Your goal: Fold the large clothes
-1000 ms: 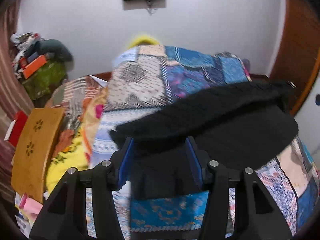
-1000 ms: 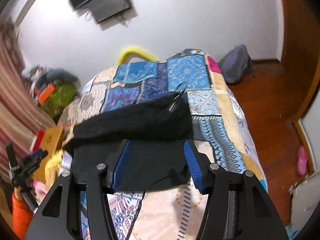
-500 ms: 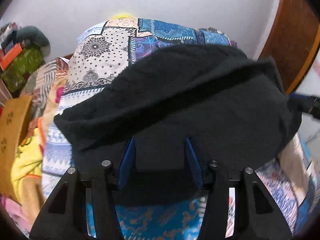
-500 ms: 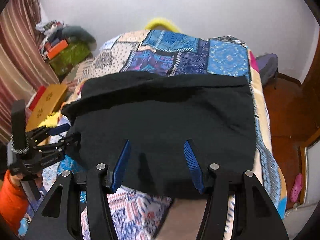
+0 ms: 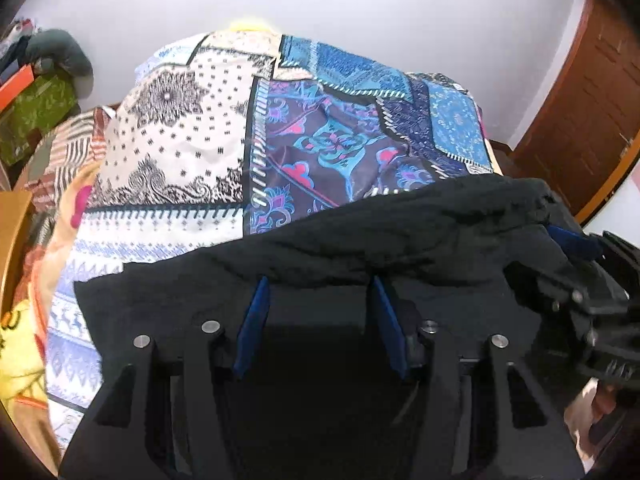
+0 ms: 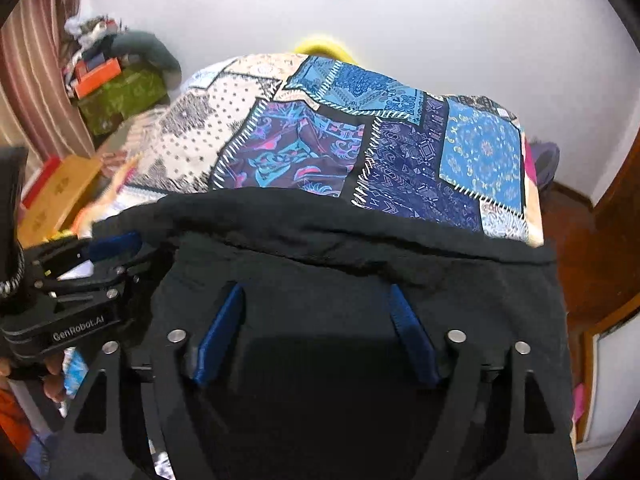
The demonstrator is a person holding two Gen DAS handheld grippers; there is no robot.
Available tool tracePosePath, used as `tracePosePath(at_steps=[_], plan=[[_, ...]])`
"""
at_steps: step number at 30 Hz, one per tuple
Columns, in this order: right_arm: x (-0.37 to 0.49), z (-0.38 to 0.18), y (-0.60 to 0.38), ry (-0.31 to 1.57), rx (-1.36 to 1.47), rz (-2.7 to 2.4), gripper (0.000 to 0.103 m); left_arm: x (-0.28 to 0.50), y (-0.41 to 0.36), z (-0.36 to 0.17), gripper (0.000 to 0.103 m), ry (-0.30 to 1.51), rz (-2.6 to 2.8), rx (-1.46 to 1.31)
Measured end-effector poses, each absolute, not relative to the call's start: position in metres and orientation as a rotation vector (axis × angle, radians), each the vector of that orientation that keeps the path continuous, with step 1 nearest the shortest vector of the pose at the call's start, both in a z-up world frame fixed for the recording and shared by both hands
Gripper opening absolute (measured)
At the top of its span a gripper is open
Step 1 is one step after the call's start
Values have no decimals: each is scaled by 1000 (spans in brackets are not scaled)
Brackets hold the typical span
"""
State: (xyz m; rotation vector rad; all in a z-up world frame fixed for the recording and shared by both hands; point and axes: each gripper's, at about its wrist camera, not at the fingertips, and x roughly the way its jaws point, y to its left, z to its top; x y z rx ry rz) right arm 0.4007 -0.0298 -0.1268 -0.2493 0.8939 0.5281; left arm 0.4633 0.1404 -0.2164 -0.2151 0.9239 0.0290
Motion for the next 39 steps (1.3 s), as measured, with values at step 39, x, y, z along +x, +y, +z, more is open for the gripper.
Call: tracePosePath(at_steps=[39], plan=[[326,-92,-62,870,-279,534,77,283,238,-227,68,932,243,-608]])
